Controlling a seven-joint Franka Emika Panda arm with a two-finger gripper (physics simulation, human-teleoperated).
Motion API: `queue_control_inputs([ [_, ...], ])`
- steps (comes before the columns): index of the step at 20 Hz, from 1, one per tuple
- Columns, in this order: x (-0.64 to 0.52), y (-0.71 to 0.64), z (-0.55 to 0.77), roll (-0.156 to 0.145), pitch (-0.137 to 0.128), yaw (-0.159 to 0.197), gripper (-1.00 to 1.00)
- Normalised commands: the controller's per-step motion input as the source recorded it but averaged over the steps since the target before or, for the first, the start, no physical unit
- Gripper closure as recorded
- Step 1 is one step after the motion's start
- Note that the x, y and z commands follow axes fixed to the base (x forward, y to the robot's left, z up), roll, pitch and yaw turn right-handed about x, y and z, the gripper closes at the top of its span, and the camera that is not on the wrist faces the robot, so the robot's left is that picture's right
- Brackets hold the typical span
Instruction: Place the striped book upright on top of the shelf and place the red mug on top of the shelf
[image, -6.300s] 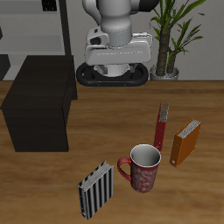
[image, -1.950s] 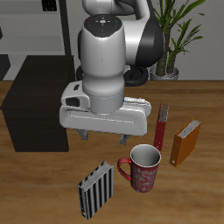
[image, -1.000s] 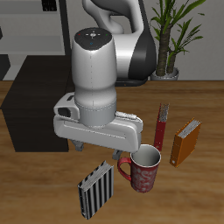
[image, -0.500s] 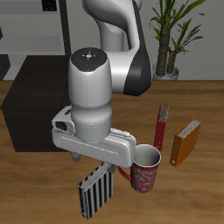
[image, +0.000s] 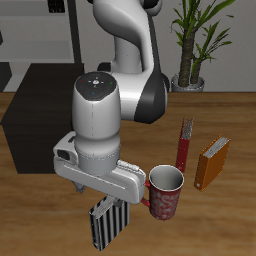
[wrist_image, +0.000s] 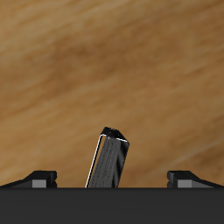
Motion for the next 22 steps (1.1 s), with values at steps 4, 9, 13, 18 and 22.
queue_control_inputs([
  [4, -0.06, 0.06, -0.22, 0.007, 0.01, -0.001, -1.0],
  [9, -0.03, 0.0, -0.19, -0.011, 0.005, -0.039, -1.0],
  [13, 0.01, 0.0, -0.2, 0.004, 0.021, -0.013, -1.0],
  [18, 0.01, 0.01, -0.23, 0.009, 0.023, 0.002, -1.0],
  [22, 0.01, 0.01, -0.25, 0.012, 0.037, -0.007, -1.0],
])
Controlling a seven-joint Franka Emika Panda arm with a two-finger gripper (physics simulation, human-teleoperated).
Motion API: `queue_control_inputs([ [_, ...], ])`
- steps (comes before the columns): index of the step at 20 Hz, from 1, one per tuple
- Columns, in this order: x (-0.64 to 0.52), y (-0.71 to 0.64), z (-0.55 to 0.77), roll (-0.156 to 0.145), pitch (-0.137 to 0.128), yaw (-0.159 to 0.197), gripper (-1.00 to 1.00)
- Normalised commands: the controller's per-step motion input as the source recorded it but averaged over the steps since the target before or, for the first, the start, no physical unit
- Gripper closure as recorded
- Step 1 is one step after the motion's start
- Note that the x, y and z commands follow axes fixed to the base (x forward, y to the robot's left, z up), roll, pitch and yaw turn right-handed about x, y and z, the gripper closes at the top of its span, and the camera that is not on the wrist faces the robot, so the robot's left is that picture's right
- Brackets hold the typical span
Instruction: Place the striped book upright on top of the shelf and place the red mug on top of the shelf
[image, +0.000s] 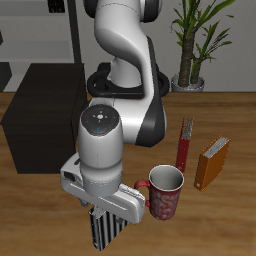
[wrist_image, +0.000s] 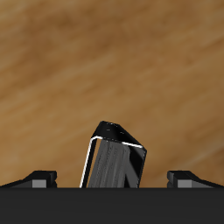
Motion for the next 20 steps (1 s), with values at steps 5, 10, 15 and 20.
queue_control_inputs([
  [5, 0.0, 0.0, -0.16, 0.009, 0.04, -0.027, 1.0],
  [10, -0.05, -0.1, 0.1, -0.007, 0.009, -0.019, 1.0],
  [15, -0.13, -0.1, 0.43, -0.003, -0.024, 0.017, 1.0],
  [20, -0.29, -0.18, 0.8, -0.016, -0.07, 0.034, 1.0],
])
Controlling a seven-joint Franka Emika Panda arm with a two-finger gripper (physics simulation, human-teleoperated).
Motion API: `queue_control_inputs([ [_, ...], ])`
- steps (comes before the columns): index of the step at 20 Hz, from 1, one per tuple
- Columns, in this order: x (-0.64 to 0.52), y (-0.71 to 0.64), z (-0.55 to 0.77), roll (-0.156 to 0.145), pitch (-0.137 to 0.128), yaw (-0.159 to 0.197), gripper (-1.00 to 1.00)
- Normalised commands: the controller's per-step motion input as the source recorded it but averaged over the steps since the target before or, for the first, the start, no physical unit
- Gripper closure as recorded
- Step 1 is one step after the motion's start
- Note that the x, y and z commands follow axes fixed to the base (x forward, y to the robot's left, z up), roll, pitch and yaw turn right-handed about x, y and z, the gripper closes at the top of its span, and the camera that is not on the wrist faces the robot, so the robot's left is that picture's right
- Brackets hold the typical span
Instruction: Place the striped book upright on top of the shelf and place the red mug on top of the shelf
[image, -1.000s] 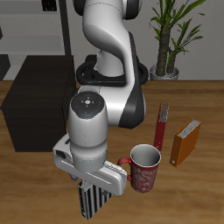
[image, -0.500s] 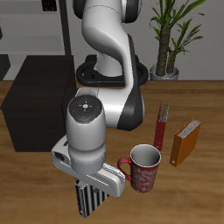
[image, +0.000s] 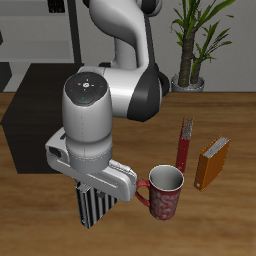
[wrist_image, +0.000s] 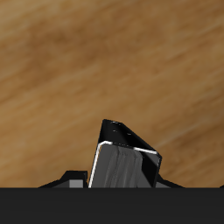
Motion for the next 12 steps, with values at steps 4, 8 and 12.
queue_control_inputs([
  [4, -0.42, -0.27, 0.93, -0.038, -0.075, 0.013, 1.0],
  [8, -0.29, -0.16, 0.52, -0.017, 0.02, 0.006, 1.0],
  [12, -0.71, -0.21, 0.74, 0.001, -0.025, -0.034, 1.0],
])
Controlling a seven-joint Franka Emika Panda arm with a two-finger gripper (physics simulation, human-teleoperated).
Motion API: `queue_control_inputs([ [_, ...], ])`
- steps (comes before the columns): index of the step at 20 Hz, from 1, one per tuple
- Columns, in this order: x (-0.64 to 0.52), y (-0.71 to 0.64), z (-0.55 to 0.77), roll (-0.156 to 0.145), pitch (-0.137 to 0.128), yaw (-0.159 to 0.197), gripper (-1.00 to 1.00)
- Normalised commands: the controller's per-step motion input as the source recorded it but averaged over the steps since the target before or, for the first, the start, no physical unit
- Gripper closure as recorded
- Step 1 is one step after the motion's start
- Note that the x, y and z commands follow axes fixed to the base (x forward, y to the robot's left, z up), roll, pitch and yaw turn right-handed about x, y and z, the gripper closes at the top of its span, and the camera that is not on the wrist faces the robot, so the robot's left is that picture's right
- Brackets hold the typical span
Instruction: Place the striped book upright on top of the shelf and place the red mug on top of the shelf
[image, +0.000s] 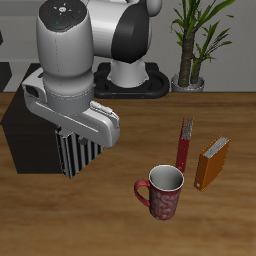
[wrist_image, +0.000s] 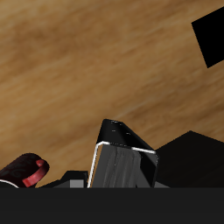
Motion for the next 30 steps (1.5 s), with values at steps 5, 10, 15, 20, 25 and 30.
queue_control_inputs([
  [5, -0.88, -0.15, 0.57, -0.029, -0.037, -0.012, 1.0],
  [10, -0.93, -0.07, 0.59, 0.005, -0.109, 0.054, 1.0],
  [15, -0.55, -0.11, 0.27, 0.003, -0.054, -0.011, 1.0],
  [20, -0.45, -0.1, 0.21, -0.003, -0.047, 0.012, 1.0],
  [25, -0.71, -0.26, 0.24, 0.01, -0.064, -0.011, 1.0],
  [30, -0.27, -0.32, -0.05, -0.025, 0.029, -0.116, 1.0],
])
